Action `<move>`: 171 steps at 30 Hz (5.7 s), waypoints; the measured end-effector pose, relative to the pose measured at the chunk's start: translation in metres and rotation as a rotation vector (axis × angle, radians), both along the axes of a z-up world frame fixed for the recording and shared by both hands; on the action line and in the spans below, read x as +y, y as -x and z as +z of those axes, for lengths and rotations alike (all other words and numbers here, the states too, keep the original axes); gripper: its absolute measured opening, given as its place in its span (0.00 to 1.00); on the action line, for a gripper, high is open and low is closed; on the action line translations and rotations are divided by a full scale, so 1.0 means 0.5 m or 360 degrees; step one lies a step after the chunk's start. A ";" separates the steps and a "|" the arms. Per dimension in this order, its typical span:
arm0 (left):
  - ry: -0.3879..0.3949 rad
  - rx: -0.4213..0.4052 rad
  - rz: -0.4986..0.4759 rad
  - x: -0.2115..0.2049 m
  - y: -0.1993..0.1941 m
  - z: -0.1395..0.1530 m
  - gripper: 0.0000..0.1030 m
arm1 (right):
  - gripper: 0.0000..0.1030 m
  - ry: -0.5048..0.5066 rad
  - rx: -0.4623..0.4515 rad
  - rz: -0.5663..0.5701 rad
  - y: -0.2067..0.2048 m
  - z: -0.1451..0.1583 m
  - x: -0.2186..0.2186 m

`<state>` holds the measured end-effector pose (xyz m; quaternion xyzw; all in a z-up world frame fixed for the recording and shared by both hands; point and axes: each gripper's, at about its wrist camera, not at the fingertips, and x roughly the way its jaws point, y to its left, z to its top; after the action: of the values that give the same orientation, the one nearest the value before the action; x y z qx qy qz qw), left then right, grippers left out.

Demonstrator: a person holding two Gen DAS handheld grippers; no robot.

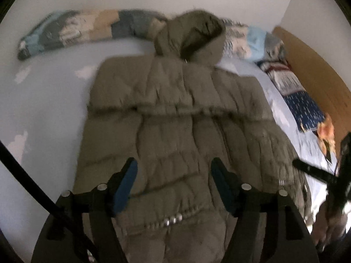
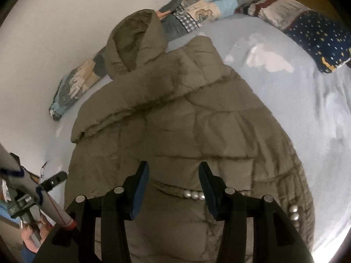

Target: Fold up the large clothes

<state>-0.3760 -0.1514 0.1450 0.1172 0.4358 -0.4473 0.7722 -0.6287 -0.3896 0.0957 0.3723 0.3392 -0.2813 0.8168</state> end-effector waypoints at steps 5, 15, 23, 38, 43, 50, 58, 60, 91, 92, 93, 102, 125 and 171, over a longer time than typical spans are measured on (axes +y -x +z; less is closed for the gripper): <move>0.0000 -0.0104 0.0071 -0.067 -0.032 0.020 0.76 | 0.50 0.0028 -0.0008 0.0063 -0.044 0.011 0.023; -0.0100 -0.0146 0.0128 -0.184 -0.131 -0.001 0.76 | 0.50 0.0036 0.0091 0.0160 -0.102 -0.018 0.047; -0.0106 -0.0201 0.0194 -0.186 -0.182 0.006 0.76 | 0.50 0.0092 0.0089 0.0197 -0.174 0.046 -0.009; 0.0003 -0.0083 0.0258 -0.157 -0.205 0.025 0.76 | 0.59 0.0307 0.0208 -0.0034 -0.486 0.299 -0.278; -0.0037 -0.0122 0.0235 -0.159 -0.211 0.017 0.76 | 0.68 0.0303 0.0275 -0.0171 -0.593 0.270 -0.416; -0.0067 -0.0016 0.0207 -0.146 -0.239 -0.015 0.76 | 0.68 0.0314 0.0273 -0.0278 -0.687 0.209 -0.554; -0.0088 0.0072 0.0234 -0.145 -0.261 -0.043 0.76 | 0.34 0.0384 0.0344 -0.0312 -0.743 0.138 -0.664; -0.0117 0.0062 0.0229 -0.151 -0.259 -0.049 0.76 | 0.08 0.0325 0.0287 -0.0293 -0.738 0.116 -0.677; 0.0375 0.0562 0.0281 -0.141 -0.298 -0.022 0.76 | 0.08 0.0450 -0.0114 0.0003 -0.386 0.181 -0.206; 0.0400 0.0602 0.0274 -0.144 -0.300 -0.026 0.76 | 0.08 0.0442 -0.0114 -0.0001 -0.382 0.176 -0.205; 0.0413 0.0622 0.0267 -0.146 -0.301 -0.027 0.76 | 0.08 0.0428 -0.0121 -0.0011 -0.373 0.167 -0.199; 0.0433 0.0778 0.0195 -0.195 -0.292 -0.057 0.76 | 0.08 0.0294 -0.0072 -0.0051 -0.321 0.070 -0.184; 0.0266 0.0104 0.0259 -0.263 -0.270 0.020 0.76 | 0.07 0.0225 -0.0209 -0.0130 -0.262 0.107 -0.187; -0.0256 -0.0159 0.0183 -0.339 -0.258 -0.061 0.83 | 0.58 0.0134 0.0247 -0.0031 -0.389 -0.025 -0.252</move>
<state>-0.2469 -0.3207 0.1147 0.1757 0.4373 -0.3594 0.8054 -0.4342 -0.5154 0.0831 0.3180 0.3858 -0.3313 0.8002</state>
